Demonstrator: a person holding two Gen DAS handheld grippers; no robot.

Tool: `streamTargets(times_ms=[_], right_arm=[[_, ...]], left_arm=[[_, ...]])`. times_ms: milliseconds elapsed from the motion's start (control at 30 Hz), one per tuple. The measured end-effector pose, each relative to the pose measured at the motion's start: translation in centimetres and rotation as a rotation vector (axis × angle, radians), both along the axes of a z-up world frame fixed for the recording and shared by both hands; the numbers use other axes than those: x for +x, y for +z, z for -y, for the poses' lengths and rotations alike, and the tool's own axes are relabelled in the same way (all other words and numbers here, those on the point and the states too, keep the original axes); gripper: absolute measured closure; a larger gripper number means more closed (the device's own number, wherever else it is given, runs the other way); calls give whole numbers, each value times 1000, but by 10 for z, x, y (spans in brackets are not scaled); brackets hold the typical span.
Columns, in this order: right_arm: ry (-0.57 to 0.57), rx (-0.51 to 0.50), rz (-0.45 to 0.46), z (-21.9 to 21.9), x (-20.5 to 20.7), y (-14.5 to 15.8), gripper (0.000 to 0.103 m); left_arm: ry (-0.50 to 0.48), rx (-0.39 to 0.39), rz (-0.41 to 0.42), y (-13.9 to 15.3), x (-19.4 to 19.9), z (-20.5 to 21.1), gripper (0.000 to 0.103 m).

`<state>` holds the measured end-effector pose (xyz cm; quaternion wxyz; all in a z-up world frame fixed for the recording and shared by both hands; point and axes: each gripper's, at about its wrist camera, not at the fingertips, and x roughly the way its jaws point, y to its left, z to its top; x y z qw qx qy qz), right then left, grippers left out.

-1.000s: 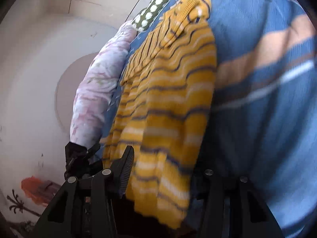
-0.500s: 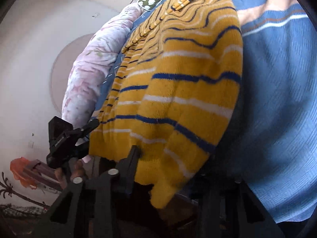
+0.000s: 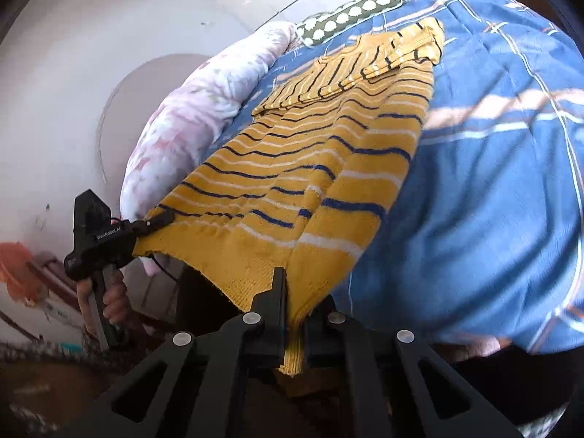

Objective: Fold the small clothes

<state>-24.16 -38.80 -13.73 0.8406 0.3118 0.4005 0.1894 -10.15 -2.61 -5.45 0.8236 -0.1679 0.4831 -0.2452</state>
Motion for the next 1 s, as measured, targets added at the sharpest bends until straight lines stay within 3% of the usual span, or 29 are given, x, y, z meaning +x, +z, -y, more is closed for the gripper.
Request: streamTargets(times_ms=[133,333,467,633,767,933,1000], right_arm=[[-2,21,-22,5,6,-10,96],[3,-52,82,19,48,28,96],[-55,-140,171,36,106,75,96],[-139,-232,179,63,194,104,96],[-190,-245,101,82,255,89,96],[-218,-241,2,101,314,52,95],[-233,-204,-38,113,336,38,95]], left_arm=[[-2,29,-60,-18,12,3,99],[-16,65,64,20,53,18,99],[-1,96,112,49,133,52,98],[19,170,96,60,237,95,98],[62,198,35,33,299,118,98],[50,266,0,-3,334,142,97],[50,248,-19,-11,348,145,95]])
